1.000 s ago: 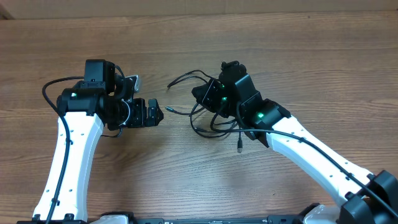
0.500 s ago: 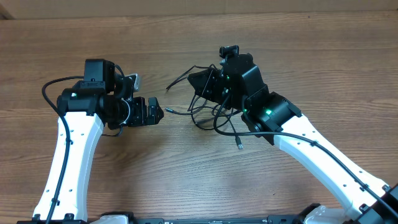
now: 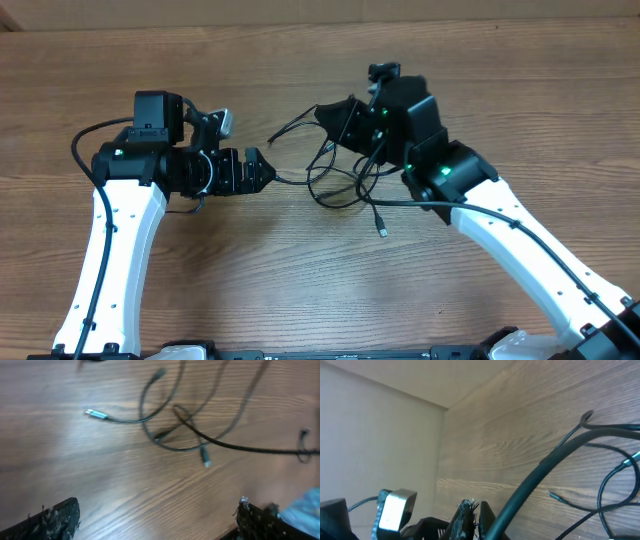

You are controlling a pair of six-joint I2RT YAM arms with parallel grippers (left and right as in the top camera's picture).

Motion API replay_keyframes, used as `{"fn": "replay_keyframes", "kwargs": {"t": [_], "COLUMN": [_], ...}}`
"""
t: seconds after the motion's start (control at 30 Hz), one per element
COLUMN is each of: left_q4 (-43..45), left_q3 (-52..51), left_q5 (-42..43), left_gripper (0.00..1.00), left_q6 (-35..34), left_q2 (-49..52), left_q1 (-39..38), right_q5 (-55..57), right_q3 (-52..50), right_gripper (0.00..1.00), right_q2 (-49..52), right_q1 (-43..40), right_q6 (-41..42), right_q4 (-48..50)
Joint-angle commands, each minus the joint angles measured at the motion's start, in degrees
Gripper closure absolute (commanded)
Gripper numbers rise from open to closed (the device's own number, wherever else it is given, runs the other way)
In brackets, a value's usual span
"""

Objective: Untangle cables

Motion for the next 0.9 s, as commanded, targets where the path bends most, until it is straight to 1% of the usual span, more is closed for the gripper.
{"fn": "replay_keyframes", "kwargs": {"t": [0.0,0.13,0.3,0.37,0.47,0.63,0.73,0.87], "left_q4": [0.98,3.02,6.49,7.74,8.66,9.6,9.7,9.73], "left_q3": [-0.02,-0.02,-0.02,-0.02,-0.02,-0.02,-0.02,-0.02], "left_q5": [6.23,6.38,6.01,3.41,0.48,-0.22,0.2,0.55], "left_gripper": [0.01,0.0,0.0,0.0,0.0,0.0,0.0,0.0], "left_q6": [5.4,6.58,8.26,8.52,8.5,8.48,8.28,8.28], "left_q2": [-1.03,-1.03,-1.03,-1.03,-1.03,-1.03,-1.03,-1.03], "left_q1": [-0.76,-2.82,-8.04,-10.56,-12.33,-12.76,-12.76,-12.76], "right_q5": [-2.67,-5.01,-5.9,-7.21,-8.09,-7.26,-7.19,-7.08], "right_q3": [1.9,1.9,1.9,1.9,1.9,1.9,1.9,1.92], "right_gripper": [0.96,0.96,0.96,0.96,0.96,0.96,0.96,0.96], "right_q2": [-1.4,-1.4,-1.4,-1.4,-1.4,-1.4,-1.86,-3.72], "right_q1": [-0.59,-0.66,-0.66,-0.66,-0.66,-0.81,-1.68,-4.83], "right_q6": [-0.9,-0.81,-0.83,-1.03,-1.07,-4.07,-4.07,-4.04], "right_q4": [0.9,2.1,1.29,1.14,0.22,-4.02,-4.44,-4.52]}}
